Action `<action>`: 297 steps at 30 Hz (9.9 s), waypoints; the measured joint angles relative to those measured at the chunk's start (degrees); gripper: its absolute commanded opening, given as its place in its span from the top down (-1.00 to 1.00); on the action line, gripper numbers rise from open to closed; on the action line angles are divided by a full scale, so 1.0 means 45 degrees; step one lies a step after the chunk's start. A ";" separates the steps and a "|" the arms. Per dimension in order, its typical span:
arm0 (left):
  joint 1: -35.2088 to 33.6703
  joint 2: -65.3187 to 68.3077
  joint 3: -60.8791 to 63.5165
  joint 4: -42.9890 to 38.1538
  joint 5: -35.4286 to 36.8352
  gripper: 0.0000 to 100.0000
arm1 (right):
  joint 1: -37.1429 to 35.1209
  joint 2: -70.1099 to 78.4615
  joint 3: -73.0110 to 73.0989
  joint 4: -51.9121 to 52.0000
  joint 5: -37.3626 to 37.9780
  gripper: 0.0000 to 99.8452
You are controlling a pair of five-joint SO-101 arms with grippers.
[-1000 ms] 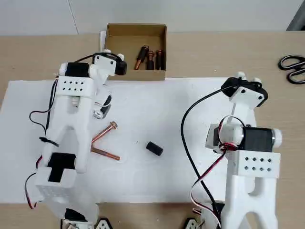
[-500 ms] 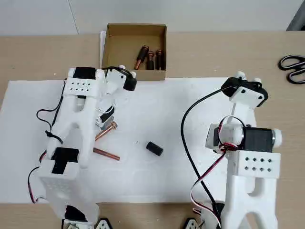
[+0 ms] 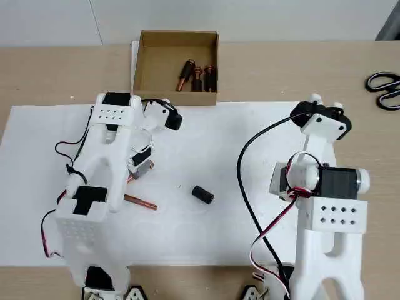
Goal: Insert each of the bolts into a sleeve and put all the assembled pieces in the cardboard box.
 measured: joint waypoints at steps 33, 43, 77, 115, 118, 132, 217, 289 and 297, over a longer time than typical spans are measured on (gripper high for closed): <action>0.0664 0.1524 -0.0625 -0.1153 -0.0508 0.82 | 0.0000 0.0000 0.0449 -0.0391 0.0000 0.99; 0.0742 0.2110 -0.1446 -0.0664 -0.0567 0.99 | 0.0000 0.0000 0.0449 -0.0391 0.0000 0.99; 0.1778 -0.6291 -0.4259 0.0117 0.7697 0.99 | -0.0840 -0.0078 -0.1778 0.0567 0.1582 0.99; 0.1895 -2.1275 0.7053 -0.4396 1.4926 0.99 | -0.9788 -1.0335 0.8791 -0.9416 0.1582 0.99; 0.1895 -2.2252 0.8733 -0.5275 1.4926 0.99 | -0.9807 -1.0589 0.9201 -1.0139 0.1582 0.99; 0.3516 -2.4166 1.2484 -0.8498 1.5863 0.99 | -1.1722 -1.1702 1.0237 -1.0393 0.1661 0.99; 0.5685 -2.4166 1.2874 -0.6525 1.5023 0.99 | -1.1897 -1.1780 1.0237 -1.0510 0.2559 0.99; -0.0137 -2.4283 1.2190 -0.6173 1.2347 0.99 | -0.9397 -1.1253 1.0608 -1.1409 0.3399 0.99; -0.2266 -2.4244 1.2933 -0.6173 1.2347 0.99 | -0.7013 -0.6388 0.7717 -1.1937 0.2618 0.99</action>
